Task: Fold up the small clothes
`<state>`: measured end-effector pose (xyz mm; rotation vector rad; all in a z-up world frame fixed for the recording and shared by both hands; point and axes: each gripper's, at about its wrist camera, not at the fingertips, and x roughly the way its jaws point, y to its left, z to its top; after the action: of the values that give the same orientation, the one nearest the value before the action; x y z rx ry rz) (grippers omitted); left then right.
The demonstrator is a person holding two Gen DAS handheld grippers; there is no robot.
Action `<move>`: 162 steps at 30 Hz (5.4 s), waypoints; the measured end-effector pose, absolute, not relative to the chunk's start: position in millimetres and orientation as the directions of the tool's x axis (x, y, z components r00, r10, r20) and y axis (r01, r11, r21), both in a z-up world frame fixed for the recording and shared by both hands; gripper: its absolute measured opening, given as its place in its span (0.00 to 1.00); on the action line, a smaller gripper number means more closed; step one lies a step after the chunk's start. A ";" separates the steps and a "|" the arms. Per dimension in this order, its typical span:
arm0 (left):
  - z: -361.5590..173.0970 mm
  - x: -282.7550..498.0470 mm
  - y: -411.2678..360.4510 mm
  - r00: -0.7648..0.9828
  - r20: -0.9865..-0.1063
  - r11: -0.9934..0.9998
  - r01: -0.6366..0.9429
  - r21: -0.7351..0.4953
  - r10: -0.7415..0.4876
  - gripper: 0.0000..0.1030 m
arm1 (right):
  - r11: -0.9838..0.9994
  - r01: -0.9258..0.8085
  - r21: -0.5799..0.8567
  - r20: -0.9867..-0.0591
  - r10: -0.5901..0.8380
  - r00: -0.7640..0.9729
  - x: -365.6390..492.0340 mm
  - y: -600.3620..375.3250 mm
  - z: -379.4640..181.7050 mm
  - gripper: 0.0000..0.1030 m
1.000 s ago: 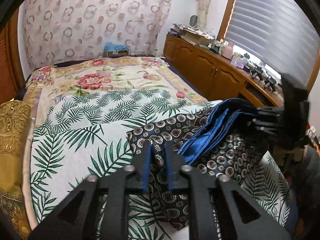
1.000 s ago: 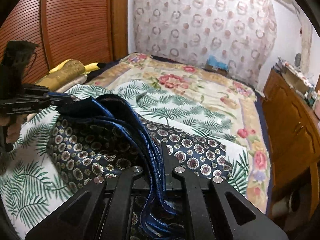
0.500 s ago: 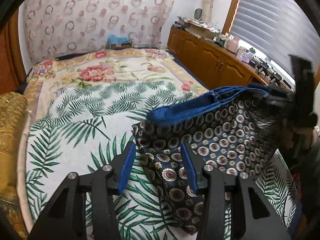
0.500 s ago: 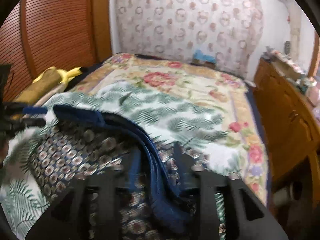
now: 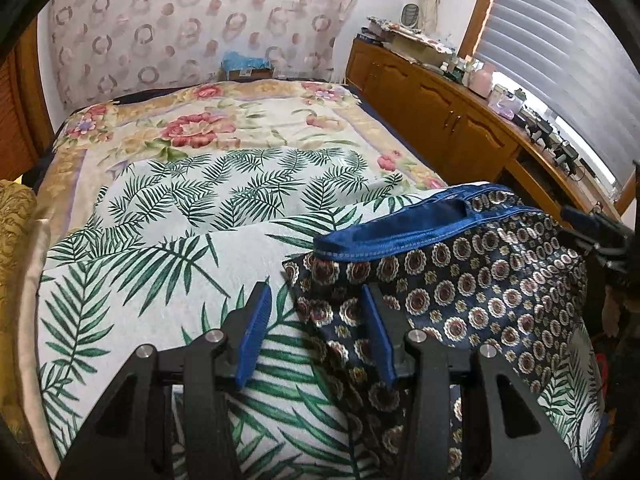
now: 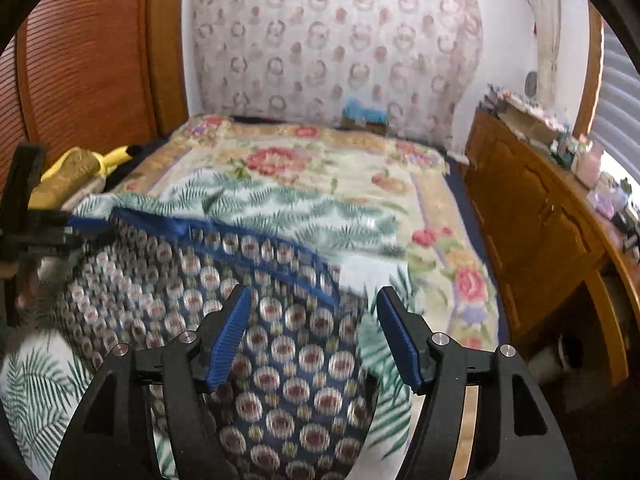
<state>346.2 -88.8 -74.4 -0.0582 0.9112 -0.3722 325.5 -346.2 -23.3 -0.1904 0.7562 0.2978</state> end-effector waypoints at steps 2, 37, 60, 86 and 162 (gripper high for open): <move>-76.9 349.3 -89.9 0.548 -0.766 0.935 0.290 -0.203 -0.336 0.44 | 0.951 -0.306 -0.048 -0.720 0.179 0.670 328.5 -351.3 -35.0 0.65; -77.1 355.9 -98.7 0.518 -0.739 0.895 0.351 -0.276 -0.431 0.02 | 0.893 -0.417 0.170 -0.760 0.388 0.521 364.1 -349.4 -72.9 0.11; 42.5 232.6 -28.4 0.787 -0.492 0.928 0.318 -0.191 -0.371 0.01 | 0.864 -0.500 0.063 -0.506 0.460 0.730 288.1 -295.3 38.3 0.06; -0.4 146.2 187.0 0.880 -0.476 0.956 -0.133 -0.260 -0.007 0.01 | 0.487 -0.835 -0.254 -0.538 0.646 0.541 332.6 15.4 111.6 0.06; -7.8 94.4 37.2 0.840 -0.543 0.999 -0.011 -0.042 -0.013 0.54 | 0.854 -0.521 -0.007 -0.542 0.434 0.719 174.4 -114.3 16.5 0.81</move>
<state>94.4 37.2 -7.8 -0.0437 0.5738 -0.0011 174.4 -114.3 16.5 -0.1635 0.5570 0.5303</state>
